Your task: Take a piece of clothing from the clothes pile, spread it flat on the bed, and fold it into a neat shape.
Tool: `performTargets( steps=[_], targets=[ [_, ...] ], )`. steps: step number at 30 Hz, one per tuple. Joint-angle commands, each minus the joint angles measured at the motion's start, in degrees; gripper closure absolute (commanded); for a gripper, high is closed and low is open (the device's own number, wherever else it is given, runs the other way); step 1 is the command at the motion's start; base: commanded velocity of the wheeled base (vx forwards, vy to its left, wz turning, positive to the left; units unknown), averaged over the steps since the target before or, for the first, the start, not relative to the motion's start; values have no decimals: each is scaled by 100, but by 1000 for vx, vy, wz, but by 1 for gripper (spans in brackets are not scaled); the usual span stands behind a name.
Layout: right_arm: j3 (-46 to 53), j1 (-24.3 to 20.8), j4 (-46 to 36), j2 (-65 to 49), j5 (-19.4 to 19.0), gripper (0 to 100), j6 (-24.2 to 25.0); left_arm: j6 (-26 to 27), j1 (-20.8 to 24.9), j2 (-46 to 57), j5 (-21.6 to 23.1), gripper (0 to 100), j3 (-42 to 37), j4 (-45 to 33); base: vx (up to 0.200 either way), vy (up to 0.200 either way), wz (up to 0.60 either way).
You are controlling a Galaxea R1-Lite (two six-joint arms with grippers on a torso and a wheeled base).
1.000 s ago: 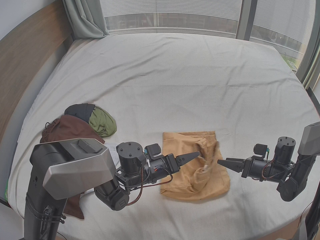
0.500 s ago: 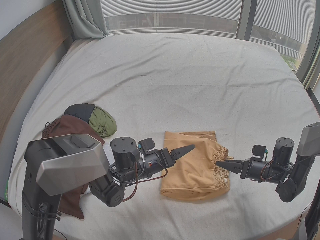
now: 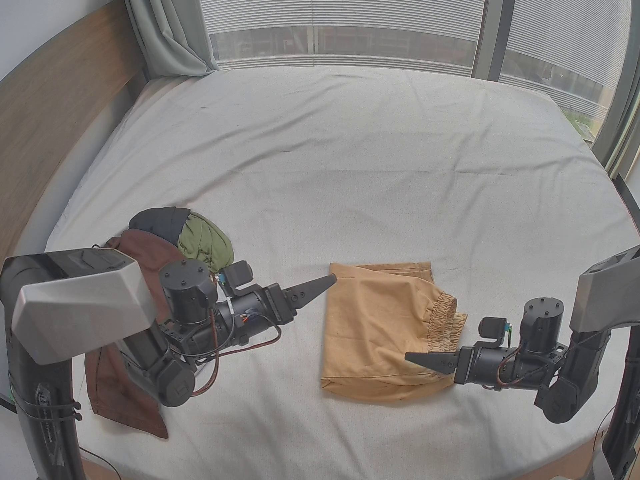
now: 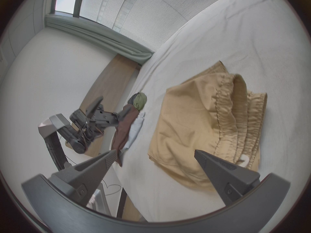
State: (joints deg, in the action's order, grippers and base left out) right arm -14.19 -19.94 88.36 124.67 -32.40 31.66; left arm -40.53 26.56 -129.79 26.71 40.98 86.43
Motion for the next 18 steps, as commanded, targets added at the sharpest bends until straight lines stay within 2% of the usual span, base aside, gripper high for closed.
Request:
performTargets(
  steps=[1, 8, 14, 15, 18],
  targets=[
    [101, -27, 6, 576, 41, 0, -318, 283, -380, 253, -8, 0, -433, 234, 0, 0, 0],
    [215, -18, -3, 927, 164, 0, -441, 423, -811, 745, 159, 0, -873, 243, 0, 0, 0],
    [180, -1, 6, 1024, 226, 0, -441, 547, -863, 780, 142, 0, -1040, 251, 0, 0, 0],
    [109, 17, 15, 927, 208, 0, -432, 801, -916, 771, 150, 0, -1110, 251, 0, 0, 0],
    [-110, 43, 6, 505, 217, 0, -371, 1109, -995, 763, 168, 0, -1084, 243, 0, 0, 0]
  ],
)
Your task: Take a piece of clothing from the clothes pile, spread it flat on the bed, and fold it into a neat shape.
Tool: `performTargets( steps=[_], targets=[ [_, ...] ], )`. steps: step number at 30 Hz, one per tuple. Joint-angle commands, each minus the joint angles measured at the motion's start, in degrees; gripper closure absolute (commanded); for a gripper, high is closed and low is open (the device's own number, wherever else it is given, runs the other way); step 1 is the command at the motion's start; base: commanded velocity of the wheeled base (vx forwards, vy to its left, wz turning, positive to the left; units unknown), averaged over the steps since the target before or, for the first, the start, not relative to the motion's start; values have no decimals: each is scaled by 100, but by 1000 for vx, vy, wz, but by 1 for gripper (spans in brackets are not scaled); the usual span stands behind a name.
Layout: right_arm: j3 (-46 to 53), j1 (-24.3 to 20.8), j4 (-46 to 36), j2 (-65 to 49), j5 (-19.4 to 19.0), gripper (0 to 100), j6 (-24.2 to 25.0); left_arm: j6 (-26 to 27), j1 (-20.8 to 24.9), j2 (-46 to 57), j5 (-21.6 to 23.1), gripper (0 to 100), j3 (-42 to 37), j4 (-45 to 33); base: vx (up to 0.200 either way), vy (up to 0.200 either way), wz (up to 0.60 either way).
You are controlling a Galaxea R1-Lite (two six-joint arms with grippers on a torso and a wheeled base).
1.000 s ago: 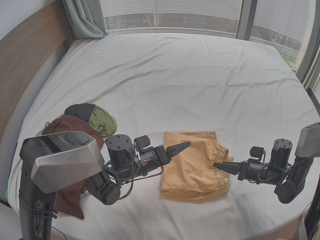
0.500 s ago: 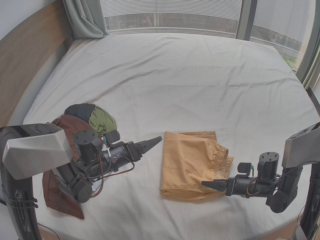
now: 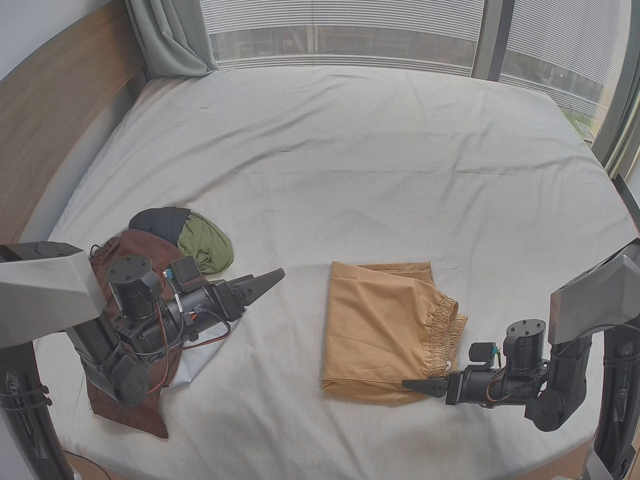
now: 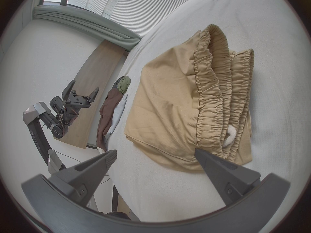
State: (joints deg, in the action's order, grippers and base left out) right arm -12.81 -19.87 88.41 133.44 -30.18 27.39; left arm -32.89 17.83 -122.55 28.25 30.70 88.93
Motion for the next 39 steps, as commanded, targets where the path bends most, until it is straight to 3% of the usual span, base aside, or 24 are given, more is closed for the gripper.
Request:
performTargets(
  steps=[1, 10, 17, 26, 39],
  targets=[
    [-336, 45, 1, -503, -5, 0, 100, 433, -131, 30, 6, 0, -46, -7, 0, 0, 0],
    [-986, 256, 1, -811, 83, 0, 662, 573, -131, 38, 14, 0, -64, 1, 0, 0, 0],
    [-1566, 247, 1, -72, 935, 0, 864, 573, -122, 30, 14, 0, -55, 1, 0, 0, 0],
    [-1637, 484, 1, 165, 1014, 0, 820, 573, -105, 65, 14, 0, -64, 1, 0, 0, 0],
    [-1698, 484, -8, 191, 1014, 0, 829, 591, -140, 91, 58, 0, -81, 10, 0, 0, 0]
  ],
)
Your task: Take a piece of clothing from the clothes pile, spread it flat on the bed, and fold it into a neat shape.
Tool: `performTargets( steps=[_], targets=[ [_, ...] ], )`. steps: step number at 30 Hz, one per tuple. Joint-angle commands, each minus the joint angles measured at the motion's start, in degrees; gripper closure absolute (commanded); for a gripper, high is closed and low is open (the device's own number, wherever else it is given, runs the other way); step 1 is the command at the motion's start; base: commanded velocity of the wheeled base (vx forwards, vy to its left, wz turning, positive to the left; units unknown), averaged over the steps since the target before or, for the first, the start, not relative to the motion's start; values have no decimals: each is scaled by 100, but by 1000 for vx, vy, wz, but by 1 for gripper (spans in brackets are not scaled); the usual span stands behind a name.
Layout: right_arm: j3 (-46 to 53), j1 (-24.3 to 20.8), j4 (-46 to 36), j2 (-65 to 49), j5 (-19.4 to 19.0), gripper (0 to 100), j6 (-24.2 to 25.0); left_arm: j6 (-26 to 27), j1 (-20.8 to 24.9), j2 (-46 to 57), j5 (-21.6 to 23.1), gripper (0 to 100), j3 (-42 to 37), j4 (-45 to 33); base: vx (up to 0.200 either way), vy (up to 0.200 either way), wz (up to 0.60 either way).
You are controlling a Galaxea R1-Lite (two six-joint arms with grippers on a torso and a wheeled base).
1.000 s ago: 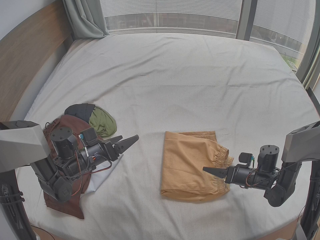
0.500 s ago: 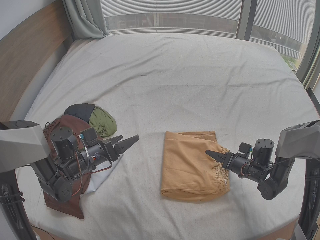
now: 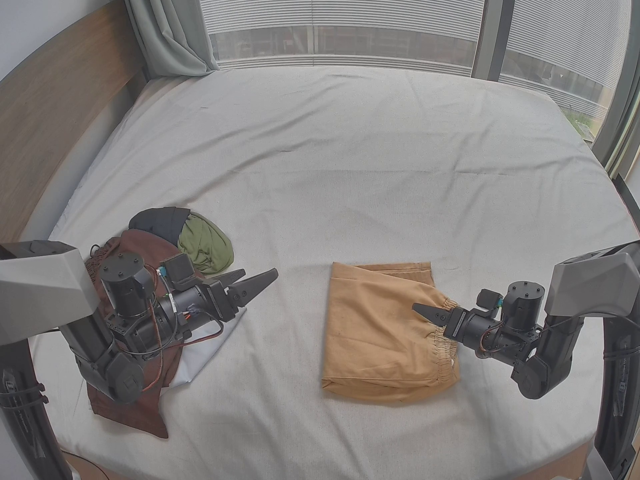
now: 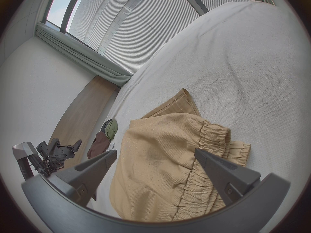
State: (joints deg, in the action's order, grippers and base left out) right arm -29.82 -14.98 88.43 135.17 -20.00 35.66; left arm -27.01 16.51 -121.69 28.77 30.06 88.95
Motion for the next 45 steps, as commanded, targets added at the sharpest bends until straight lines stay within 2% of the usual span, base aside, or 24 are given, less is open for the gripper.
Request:
performTargets(
  steps=[1, 6, 11, 18, 21, 22, 26, 37, 43, 45],
  targets=[
    [2, -13, -10, 18, -3, 0, 3, 3, -7, 5, 6, 0, -18, -1, 0, 0, 0],
    [161, -84, -1, -175, -12, 0, -33, 179, -60, 5, -21, 0, -27, -1, 0, 0, 0],
    [741, -347, -10, -905, -144, 0, -331, 539, -200, -31, 15, 0, -44, -1, 0, 0, 0],
    [1039, -383, -19, -1467, -197, 0, -410, 557, -218, 101, 6, 0, -150, -1, 0, 0, 0],
    [1136, -365, -19, -1493, -197, 0, -542, 557, -209, 154, 15, 0, -211, -1, 0, 0, 0],
    [1338, -339, -19, -1485, -232, 0, -850, 566, -209, 154, 15, 0, -229, -1, 0, 0, 0],
    [1620, -312, -19, -1458, -434, 0, -1395, 706, -209, 128, 15, 0, -246, -1, 0, 0, 0],
    [1910, -110, -19, -1168, -452, 0, -1518, 865, -218, 119, 76, 0, -440, -10, 0, 0, 0],
    [1918, 83, -19, -702, -452, 0, -1615, 1620, -332, -31, 94, 0, -545, -10, 0, 0, 0],
    [1883, 197, -19, -483, -452, 0, -1650, 2086, -367, -110, 190, 0, -554, -10, 0, 0, 0]
  ],
)
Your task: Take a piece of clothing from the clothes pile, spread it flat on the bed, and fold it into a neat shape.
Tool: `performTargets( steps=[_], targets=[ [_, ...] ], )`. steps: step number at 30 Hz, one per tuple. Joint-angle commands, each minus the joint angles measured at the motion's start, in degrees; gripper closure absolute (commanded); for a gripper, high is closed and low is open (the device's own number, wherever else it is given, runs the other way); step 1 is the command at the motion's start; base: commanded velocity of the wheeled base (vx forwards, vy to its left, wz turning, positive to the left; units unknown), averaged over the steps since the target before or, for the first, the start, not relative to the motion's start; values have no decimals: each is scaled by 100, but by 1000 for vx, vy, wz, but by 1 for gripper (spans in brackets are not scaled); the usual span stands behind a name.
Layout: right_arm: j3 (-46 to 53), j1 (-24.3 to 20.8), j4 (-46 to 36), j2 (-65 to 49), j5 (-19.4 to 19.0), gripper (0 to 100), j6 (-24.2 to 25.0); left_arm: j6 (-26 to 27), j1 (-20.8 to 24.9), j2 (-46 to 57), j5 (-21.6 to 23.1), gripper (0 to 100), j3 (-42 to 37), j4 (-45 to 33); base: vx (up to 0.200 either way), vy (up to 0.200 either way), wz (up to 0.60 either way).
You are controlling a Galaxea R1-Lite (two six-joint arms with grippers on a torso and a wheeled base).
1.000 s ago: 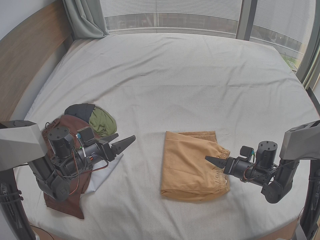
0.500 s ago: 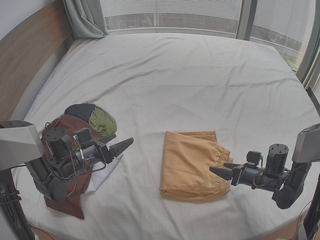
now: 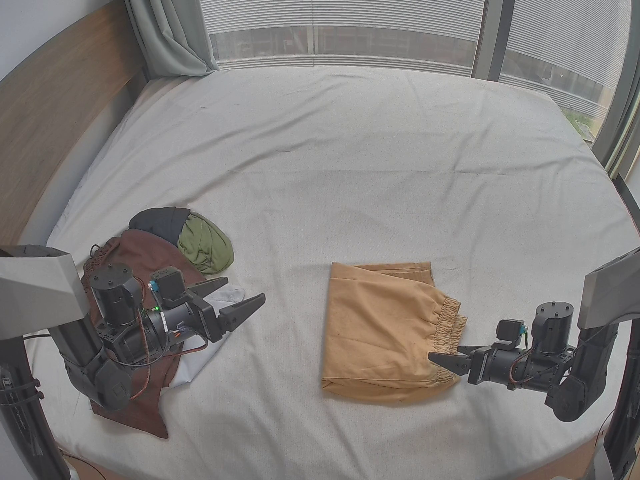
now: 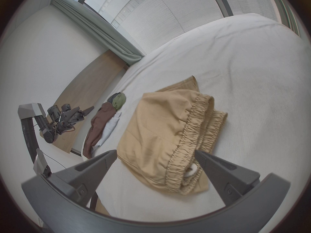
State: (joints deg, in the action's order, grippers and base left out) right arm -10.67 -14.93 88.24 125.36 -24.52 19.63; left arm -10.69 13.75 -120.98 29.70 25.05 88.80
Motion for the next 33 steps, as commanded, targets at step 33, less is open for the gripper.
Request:
performTargets(
  steps=[33],
  targets=[
    [-700, -115, 9, 1334, -53, 0, 525, 665, -109, -163, 194, 0, -88, -3, 0, 0, 0]
  ],
)
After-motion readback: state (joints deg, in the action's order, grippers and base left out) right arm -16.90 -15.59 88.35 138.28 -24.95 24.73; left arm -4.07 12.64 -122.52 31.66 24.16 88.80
